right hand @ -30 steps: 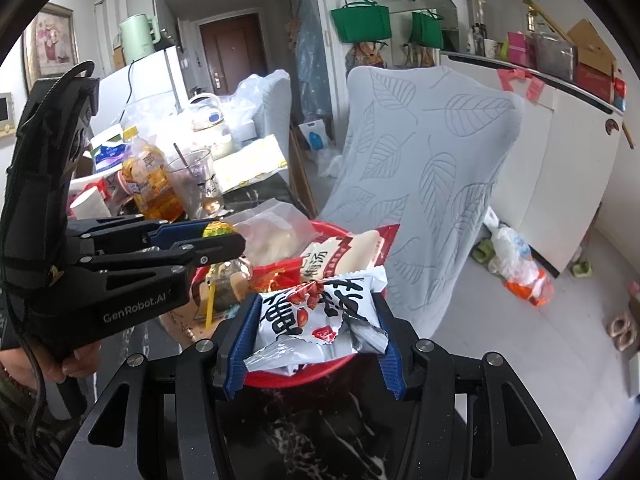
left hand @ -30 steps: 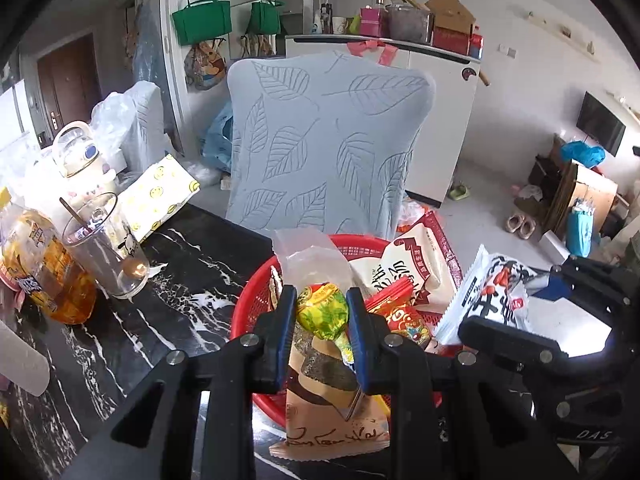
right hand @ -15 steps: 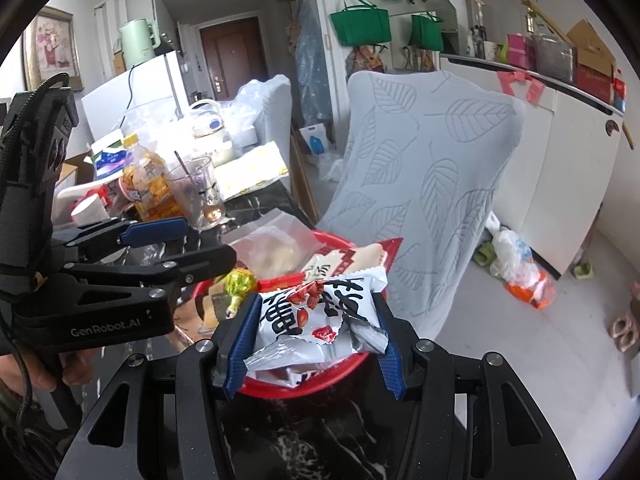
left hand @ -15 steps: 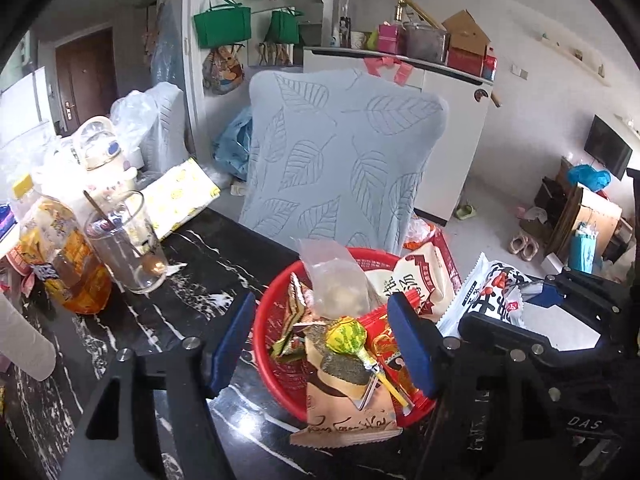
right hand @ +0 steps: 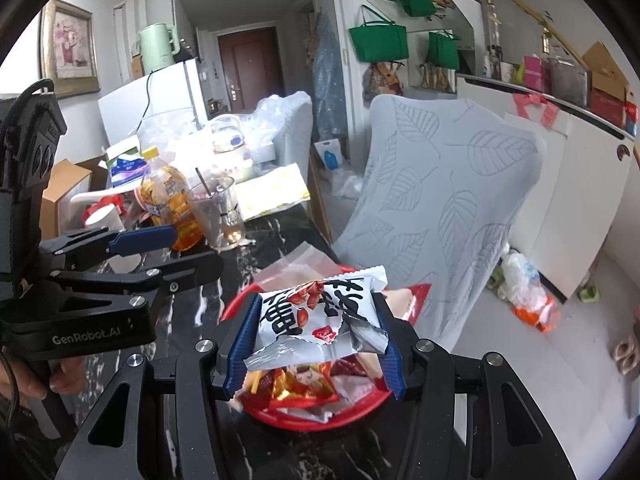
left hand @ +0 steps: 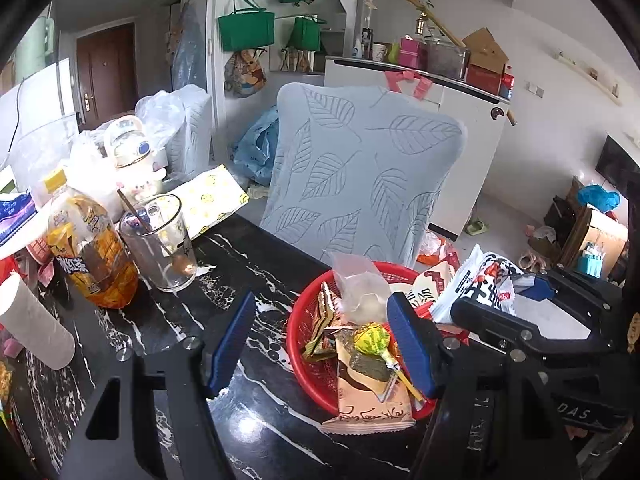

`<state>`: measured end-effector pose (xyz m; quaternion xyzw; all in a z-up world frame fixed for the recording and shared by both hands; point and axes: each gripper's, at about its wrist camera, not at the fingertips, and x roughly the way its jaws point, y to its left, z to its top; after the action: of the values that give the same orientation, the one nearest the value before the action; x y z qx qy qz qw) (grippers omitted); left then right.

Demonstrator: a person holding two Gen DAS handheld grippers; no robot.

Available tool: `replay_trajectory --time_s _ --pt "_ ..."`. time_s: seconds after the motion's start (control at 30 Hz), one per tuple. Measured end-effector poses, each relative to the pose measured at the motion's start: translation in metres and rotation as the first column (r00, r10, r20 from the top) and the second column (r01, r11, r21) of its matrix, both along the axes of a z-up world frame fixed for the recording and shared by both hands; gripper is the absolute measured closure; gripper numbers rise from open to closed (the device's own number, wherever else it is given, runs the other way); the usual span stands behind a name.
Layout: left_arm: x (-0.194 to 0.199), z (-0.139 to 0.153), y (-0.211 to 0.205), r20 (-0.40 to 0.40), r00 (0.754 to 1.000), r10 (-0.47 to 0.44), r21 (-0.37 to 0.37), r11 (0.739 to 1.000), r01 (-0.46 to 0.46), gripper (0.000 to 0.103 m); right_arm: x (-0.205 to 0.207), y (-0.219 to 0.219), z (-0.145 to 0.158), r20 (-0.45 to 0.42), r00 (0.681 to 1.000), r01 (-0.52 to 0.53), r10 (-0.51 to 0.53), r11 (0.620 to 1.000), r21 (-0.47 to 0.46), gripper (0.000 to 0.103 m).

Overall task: Organize snacks
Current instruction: 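Lower both items into the basket and open both grippers to release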

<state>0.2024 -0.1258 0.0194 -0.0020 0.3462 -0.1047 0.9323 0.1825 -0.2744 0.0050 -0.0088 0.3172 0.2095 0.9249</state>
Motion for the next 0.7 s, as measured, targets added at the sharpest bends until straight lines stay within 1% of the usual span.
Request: replay_trajectory --time_s 0.2,0.53,0.7 --pt "0.009 -0.008 0.007 -0.025 1.000 0.018 -0.007 1.000 -0.018 0.036 0.013 0.006 -0.005 -0.012 1.000 -0.003 0.003 1.000 -0.013 0.050" --pt "0.019 -0.022 0.019 -0.050 0.998 0.032 -0.026 0.999 -0.033 0.036 0.035 0.022 -0.029 -0.082 0.996 -0.036 0.034 0.999 -0.029 0.050" --pt "0.020 -0.027 0.022 -0.058 0.998 0.034 -0.034 0.999 -0.036 0.036 0.036 0.024 -0.032 -0.081 0.996 -0.041 0.038 0.999 -0.036 0.048"
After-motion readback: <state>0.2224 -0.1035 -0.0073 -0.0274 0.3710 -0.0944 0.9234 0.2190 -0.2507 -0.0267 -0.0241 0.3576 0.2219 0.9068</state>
